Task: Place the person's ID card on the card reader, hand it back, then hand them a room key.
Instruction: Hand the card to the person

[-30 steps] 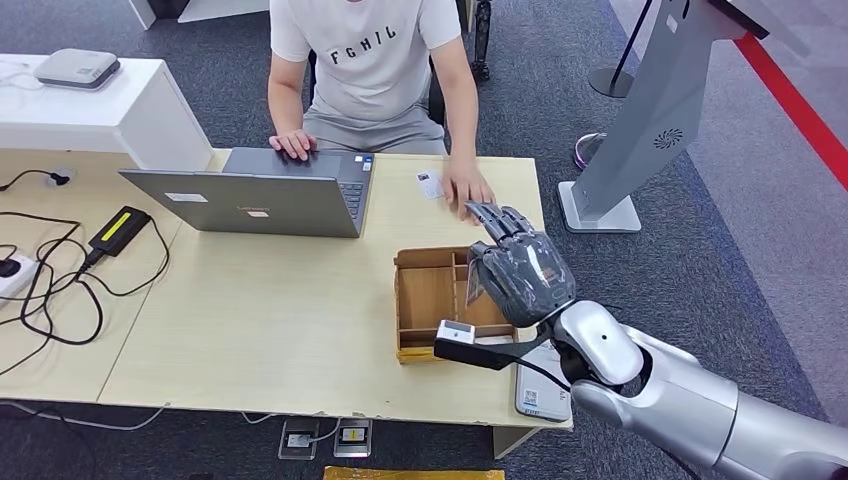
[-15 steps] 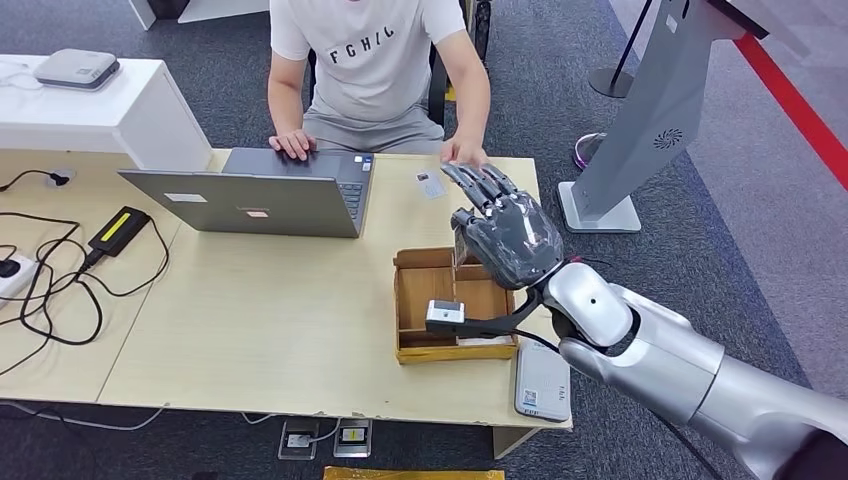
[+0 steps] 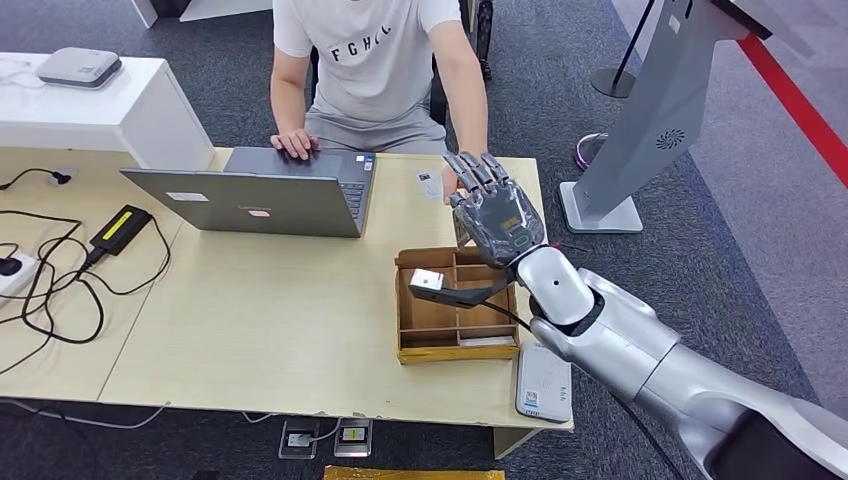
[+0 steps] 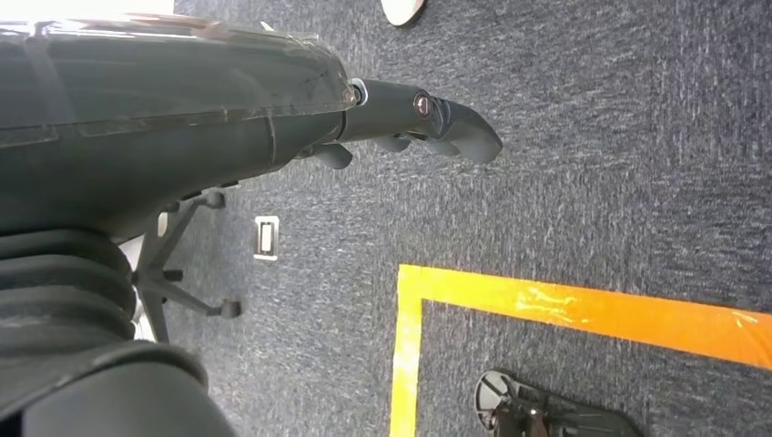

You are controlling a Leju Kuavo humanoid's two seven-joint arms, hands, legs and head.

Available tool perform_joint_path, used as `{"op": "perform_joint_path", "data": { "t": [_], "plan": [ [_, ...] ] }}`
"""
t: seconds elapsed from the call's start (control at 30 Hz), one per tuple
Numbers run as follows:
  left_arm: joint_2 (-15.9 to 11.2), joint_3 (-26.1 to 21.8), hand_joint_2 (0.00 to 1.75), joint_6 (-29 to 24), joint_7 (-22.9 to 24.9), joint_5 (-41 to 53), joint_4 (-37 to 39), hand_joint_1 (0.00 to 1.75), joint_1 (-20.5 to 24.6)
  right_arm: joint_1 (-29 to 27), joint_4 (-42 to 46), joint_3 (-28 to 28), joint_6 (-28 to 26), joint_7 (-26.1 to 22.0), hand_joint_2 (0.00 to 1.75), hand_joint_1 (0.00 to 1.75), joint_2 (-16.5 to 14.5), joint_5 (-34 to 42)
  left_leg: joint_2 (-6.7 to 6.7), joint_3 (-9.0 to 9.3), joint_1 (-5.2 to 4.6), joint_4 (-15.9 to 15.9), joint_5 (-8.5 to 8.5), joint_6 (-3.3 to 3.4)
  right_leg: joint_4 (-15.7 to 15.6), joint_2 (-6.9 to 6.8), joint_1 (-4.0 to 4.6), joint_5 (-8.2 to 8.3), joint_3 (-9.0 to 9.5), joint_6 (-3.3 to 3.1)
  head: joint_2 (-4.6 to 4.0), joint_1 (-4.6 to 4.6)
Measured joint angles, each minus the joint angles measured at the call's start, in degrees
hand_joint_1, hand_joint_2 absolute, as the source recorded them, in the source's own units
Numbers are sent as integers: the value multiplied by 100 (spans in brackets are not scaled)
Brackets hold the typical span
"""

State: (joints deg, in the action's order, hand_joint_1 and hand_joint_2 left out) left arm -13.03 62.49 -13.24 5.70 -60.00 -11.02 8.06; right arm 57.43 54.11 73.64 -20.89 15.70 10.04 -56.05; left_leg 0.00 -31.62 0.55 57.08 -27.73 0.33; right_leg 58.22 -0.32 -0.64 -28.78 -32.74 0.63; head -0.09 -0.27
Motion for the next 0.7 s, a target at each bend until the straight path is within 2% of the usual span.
{"op": "perform_joint_path", "data": {
  "t": [0.3,0.33,0.43,0.47,0.7],
  "plan": [
    [-6,0,0,0,10,-27,0,0,-5,-122,-299,-256,52,4,175,175,-325,-356,0,1,1,0,0,0,1,3,1,0,0,0,0,1],
    [-5,-1,0,-4,11,-32,0,0,-5,-134,-333,-296,47,-10,175,131,-361,-412,0,1,1,0,0,0,1,3,1,0,0,0,0,1],
    [-4,-1,0,-9,11,-39,0,0,-6,-157,-445,-404,24,-33,44,0,-459,-516,0,1,1,0,0,0,1,2,1,0,0,0,0,1],
    [-4,-1,0,-9,12,-41,0,0,-7,-162,-481,-435,7,-45,0,0,-487,-538,0,1,1,0,0,0,1,2,1,0,0,0,0,1],
    [-3,-2,0,-4,11,-62,0,0,-9,-198,-805,-669,-70,-231,0,0,-708,-771,0,1,1,0,0,0,0,2,1,0,-1,0,0,1]
  ]
}}
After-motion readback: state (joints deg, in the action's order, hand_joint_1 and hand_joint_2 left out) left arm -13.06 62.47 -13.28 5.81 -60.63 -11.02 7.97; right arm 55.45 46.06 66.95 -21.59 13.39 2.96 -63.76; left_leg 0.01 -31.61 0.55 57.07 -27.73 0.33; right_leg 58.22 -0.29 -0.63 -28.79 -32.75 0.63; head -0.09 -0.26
